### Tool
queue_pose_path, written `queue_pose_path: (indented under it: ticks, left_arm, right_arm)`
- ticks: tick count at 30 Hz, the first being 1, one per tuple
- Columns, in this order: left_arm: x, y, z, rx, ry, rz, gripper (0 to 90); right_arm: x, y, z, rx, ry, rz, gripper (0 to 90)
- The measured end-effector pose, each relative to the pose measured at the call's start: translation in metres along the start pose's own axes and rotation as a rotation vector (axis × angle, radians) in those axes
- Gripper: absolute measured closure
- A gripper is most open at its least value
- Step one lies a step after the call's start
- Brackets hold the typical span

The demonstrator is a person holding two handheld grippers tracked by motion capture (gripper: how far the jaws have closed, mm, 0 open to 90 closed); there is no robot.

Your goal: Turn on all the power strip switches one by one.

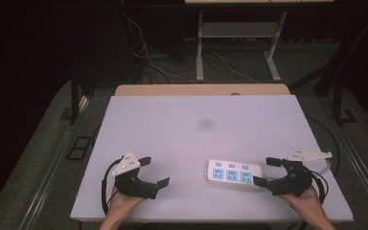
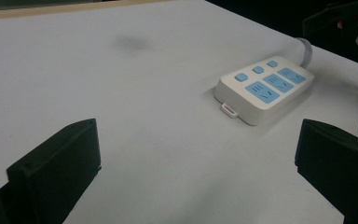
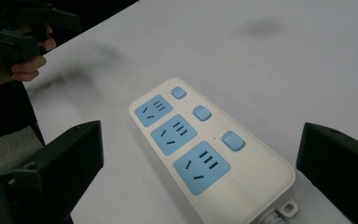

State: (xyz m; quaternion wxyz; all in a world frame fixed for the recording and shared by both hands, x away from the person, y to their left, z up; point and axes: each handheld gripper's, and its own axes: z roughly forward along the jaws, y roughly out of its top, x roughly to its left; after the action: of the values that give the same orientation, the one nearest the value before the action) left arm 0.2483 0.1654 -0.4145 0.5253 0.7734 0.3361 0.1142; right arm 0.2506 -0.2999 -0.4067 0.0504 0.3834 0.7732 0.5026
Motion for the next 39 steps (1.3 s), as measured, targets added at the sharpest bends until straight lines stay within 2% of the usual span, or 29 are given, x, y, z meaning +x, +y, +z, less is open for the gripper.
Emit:
queue_pose_path:
  ticks: [11,22,28,39]
  left_arm:
    - [0.003,-0.003,0.002,0.008,-0.011,-0.011,0.0]
    - [0.005,-0.004,0.003,0.012,-0.010,-0.017,0.0]
    - [0.007,-0.004,0.002,0.008,-0.011,-0.031,0.0]
    - [0.007,-0.005,0.003,0.014,-0.012,-0.029,0.0]
  right_arm:
    - [0.000,0.002,-0.001,0.023,0.006,-0.006,0.6]
    - [0.002,0.015,-0.007,0.073,0.001,-0.035,0.6]
    - [-0.002,0.022,-0.006,0.099,0.006,-0.044,0.6]
    - [-0.006,0.033,0.001,0.179,0.012,-0.077,0.6]
